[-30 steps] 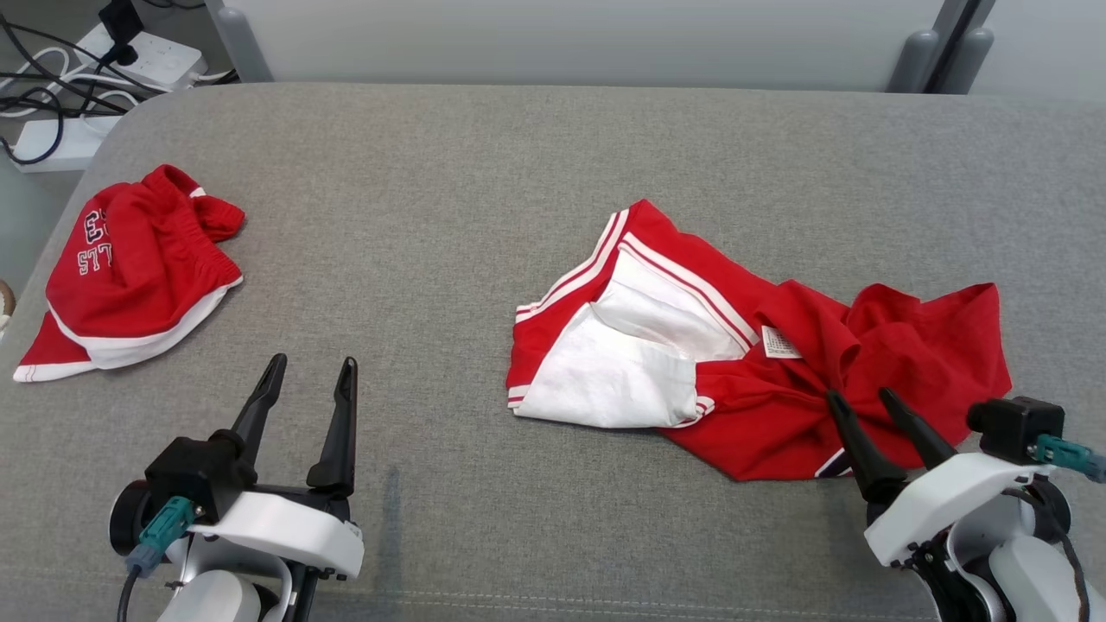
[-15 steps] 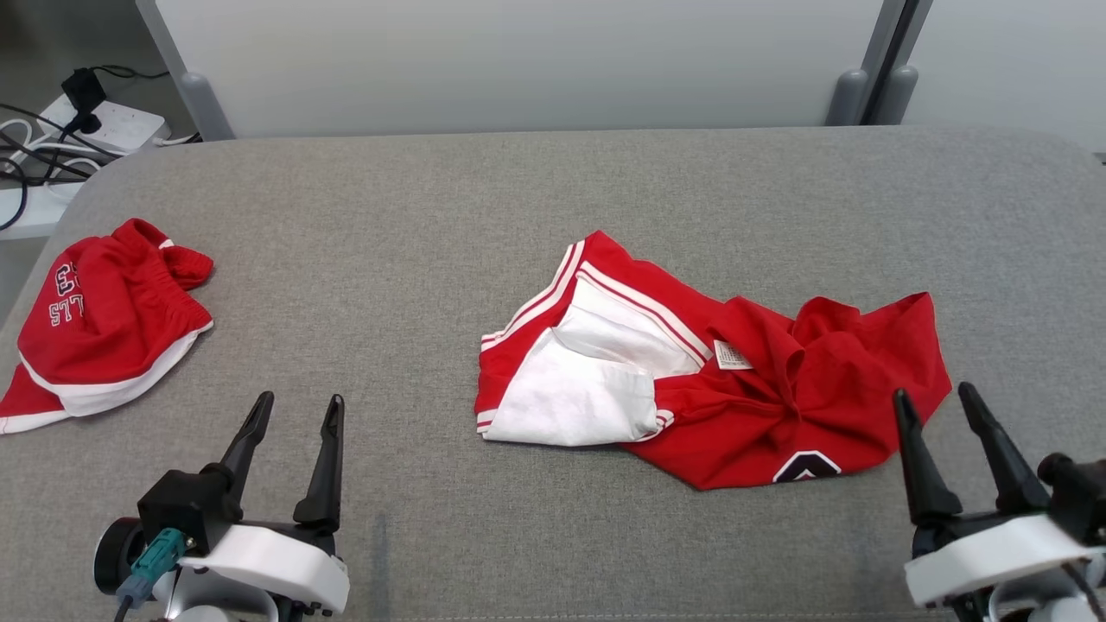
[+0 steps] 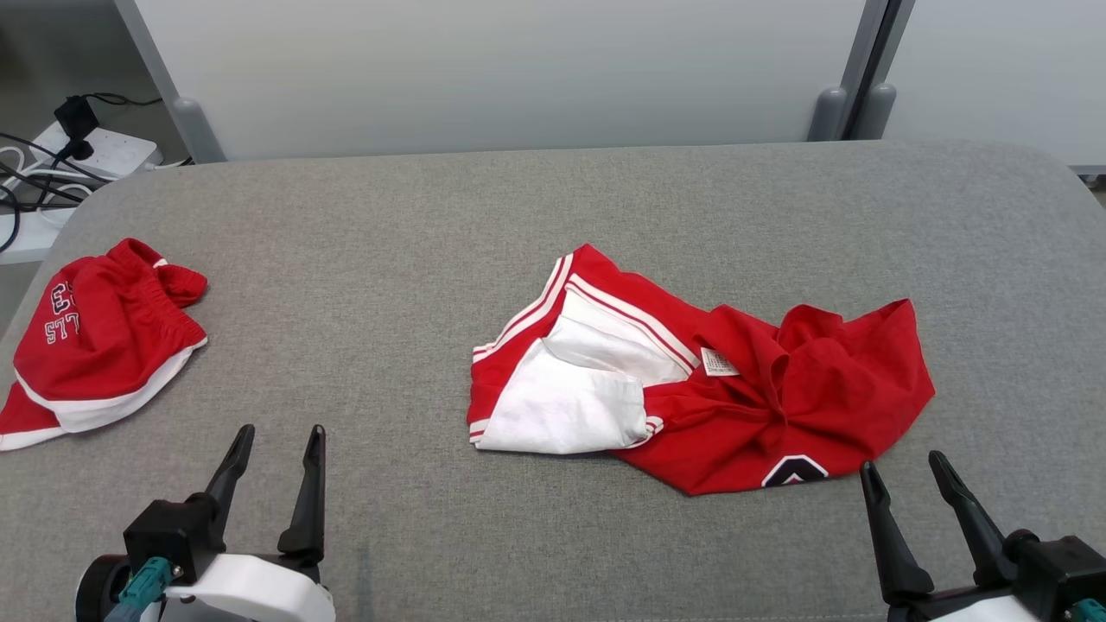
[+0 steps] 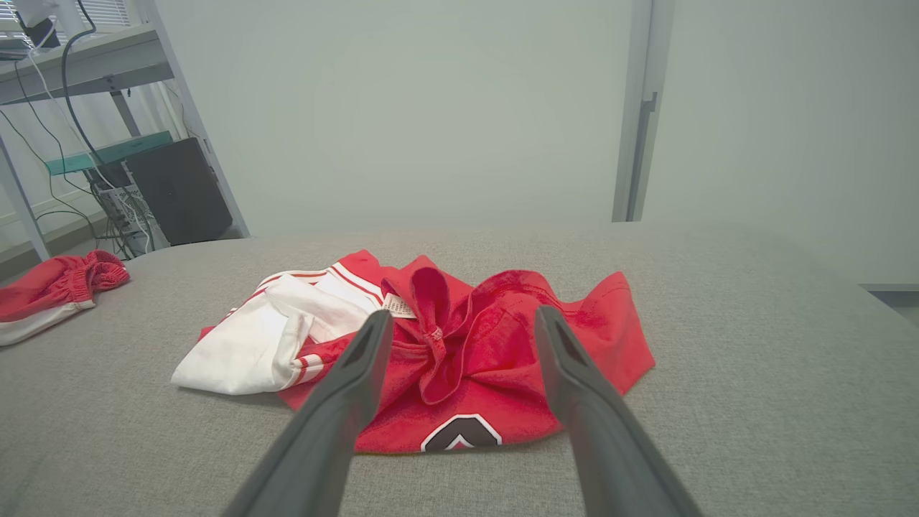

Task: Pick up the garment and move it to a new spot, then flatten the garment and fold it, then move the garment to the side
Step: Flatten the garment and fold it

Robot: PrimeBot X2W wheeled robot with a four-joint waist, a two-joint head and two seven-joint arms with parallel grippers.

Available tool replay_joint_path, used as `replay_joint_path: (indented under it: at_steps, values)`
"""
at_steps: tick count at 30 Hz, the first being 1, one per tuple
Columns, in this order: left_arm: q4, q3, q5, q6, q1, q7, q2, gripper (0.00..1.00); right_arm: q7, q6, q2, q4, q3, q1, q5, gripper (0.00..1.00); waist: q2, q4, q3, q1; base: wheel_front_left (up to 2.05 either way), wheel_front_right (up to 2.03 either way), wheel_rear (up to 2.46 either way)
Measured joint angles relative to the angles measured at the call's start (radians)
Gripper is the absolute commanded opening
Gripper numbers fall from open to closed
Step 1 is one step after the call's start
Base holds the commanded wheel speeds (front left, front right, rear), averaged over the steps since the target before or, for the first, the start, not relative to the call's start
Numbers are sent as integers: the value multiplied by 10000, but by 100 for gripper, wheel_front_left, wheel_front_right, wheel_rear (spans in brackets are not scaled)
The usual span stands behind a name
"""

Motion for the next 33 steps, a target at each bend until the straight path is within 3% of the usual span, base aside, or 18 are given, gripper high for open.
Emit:
replay_joint_path:
  at_steps: [14,24,31,32,33]
  values:
    - [-391,-153,2,178,100,230,33,100,439,0,-29,414,157,-606,10,100,0,304,-24,0,0,0,0]
    - [-477,-384,4,244,34,299,-94,100,1149,2,-838,3081,1095,-3042,84,100,0,787,118,0,0,0,0]
    - [-236,-529,4,109,-378,199,-353,100,1147,2,-1070,5114,1776,-4520,389,100,0,1214,380,0,0,0,0]
    - [-209,-531,4,63,-403,198,-355,100,1139,2,-1068,5371,1835,-4686,466,46,0,1260,413,0,0,0,0]
    - [-180,-533,4,61,-407,196,-357,100,1127,2,-1070,5601,1875,-4838,522,28,0,1295,443,0,0,0,0]
